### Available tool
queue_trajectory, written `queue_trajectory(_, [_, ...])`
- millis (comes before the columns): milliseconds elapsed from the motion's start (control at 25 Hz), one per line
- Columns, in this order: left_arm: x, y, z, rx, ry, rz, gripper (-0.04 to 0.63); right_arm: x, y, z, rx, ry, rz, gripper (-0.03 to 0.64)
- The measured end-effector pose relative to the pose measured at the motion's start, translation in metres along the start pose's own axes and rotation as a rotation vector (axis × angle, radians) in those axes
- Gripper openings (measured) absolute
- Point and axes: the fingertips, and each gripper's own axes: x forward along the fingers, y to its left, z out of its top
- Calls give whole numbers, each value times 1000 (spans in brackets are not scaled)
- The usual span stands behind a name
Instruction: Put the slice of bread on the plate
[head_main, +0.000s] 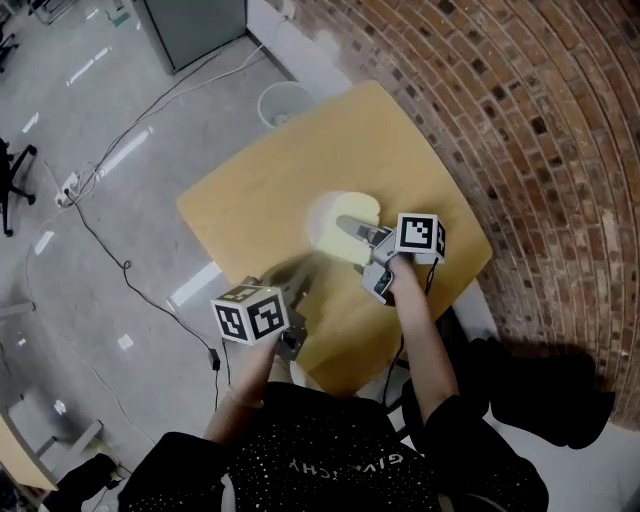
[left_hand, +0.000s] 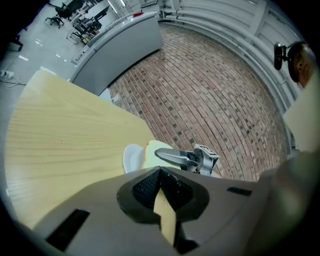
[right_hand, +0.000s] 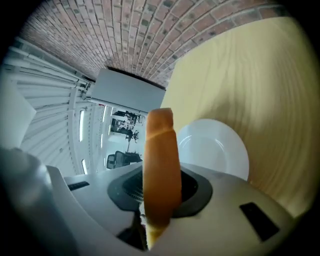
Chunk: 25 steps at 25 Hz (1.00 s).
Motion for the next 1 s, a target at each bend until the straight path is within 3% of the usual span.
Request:
queue_trajectory(200, [-11, 7, 2, -14, -32, 29, 9, 22, -5, -2, -23, 49, -50, 100])
queue_trajectory(440, [-16, 8, -1, -29, -54, 40, 9, 34, -13, -10, -219, 109, -206, 116])
queue_trajectory(680, [-17, 6, 0, -31, -61, 30, 9, 34, -12, -11, -396, 120, -333, 337])
queue_trajectory(840, [-16, 1, 1, -23, -60, 19, 9, 27, -16, -4, -541, 79, -447, 556])
queue_trajectory(1000, [-15, -2, 0, -18, -63, 13, 9, 11, -22, 3, -636, 39, -518, 581])
